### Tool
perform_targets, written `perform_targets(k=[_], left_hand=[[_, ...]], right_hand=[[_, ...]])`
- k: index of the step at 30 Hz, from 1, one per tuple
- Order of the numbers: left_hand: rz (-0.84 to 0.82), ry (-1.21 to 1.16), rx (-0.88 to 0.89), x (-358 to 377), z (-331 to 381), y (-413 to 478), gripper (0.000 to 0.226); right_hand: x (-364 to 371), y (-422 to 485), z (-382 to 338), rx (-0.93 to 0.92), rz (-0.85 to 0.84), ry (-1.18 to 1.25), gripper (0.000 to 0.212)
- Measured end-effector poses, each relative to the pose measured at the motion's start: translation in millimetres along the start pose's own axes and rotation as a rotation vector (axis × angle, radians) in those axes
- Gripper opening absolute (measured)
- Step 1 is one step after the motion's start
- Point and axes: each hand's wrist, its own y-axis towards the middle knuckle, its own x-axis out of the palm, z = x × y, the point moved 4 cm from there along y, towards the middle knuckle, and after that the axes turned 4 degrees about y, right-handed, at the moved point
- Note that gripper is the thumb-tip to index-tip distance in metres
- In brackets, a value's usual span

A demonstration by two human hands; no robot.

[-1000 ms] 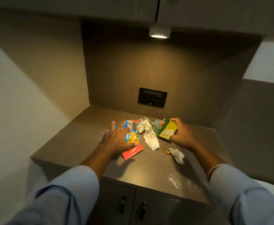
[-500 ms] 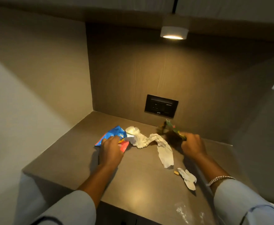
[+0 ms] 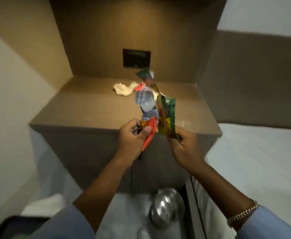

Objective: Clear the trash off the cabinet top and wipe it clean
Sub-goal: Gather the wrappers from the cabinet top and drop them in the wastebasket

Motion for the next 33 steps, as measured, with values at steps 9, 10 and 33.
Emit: perform_targets(k=[9,10,33], left_hand=[[-0.122,-0.259,-0.851,114,-247,-159,0.011],[-0.092,-0.281,-0.917,125,-281,-166,0.017],[-0.113,0.004,-0.770,113,-302,-145,0.017]], right_hand=[[32,-205,214,0.863,-0.094,0.191,0.018],[44,-221,246,0.926,-0.093,0.173,0.017],[65,-203,279,0.888,-0.151,0.252,0.039]])
